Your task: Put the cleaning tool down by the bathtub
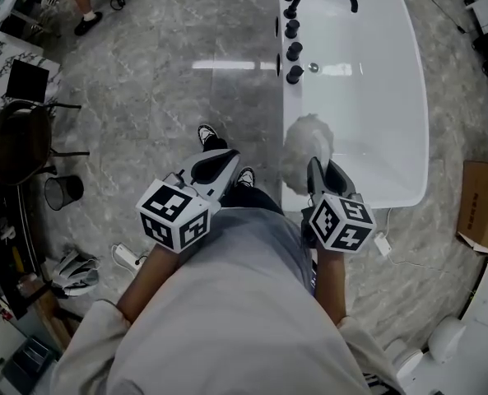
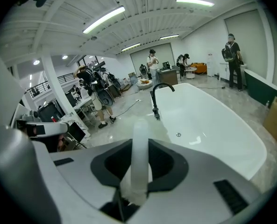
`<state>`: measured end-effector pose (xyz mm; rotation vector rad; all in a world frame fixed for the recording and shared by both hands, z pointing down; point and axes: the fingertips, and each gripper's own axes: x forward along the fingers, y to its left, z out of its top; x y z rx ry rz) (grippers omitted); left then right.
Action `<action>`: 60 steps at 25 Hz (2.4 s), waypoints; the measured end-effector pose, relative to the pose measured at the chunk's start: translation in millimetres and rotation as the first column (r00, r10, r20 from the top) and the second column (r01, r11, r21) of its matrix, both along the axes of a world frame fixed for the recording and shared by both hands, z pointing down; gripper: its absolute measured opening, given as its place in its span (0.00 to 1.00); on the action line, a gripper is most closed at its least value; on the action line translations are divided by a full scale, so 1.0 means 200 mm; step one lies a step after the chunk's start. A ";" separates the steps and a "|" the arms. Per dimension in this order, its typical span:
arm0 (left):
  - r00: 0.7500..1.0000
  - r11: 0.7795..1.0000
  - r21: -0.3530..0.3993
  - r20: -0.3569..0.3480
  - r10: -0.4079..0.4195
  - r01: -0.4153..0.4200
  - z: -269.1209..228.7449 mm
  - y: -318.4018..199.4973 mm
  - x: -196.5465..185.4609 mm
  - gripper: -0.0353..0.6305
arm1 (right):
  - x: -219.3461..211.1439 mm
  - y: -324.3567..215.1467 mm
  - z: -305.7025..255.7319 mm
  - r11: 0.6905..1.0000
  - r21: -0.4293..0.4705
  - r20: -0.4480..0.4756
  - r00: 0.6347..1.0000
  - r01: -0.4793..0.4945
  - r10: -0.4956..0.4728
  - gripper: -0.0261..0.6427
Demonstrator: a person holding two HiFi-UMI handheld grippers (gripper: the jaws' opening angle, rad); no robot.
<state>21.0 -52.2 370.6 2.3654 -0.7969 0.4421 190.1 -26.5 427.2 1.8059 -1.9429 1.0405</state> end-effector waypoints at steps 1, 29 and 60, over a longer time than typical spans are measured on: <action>1.000 1.000 -0.005 0.000 0.005 -0.005 0.01 -0.01 0.00 0.07 | 0.00 -0.01 0.00 1.000 -0.002 0.003 1.000 0.001 -0.001 0.15; 0.997 0.999 -0.033 0.069 -0.021 0.024 0.09 -0.02 -0.10 0.07 | -0.01 0.03 0.45 0.981 -0.168 -0.005 0.995 0.095 -0.098 0.15; 0.997 0.999 -0.037 0.072 -0.012 0.014 0.07 0.00 -0.06 0.07 | 0.05 0.14 0.88 0.937 -0.341 0.053 0.997 0.076 -0.061 0.15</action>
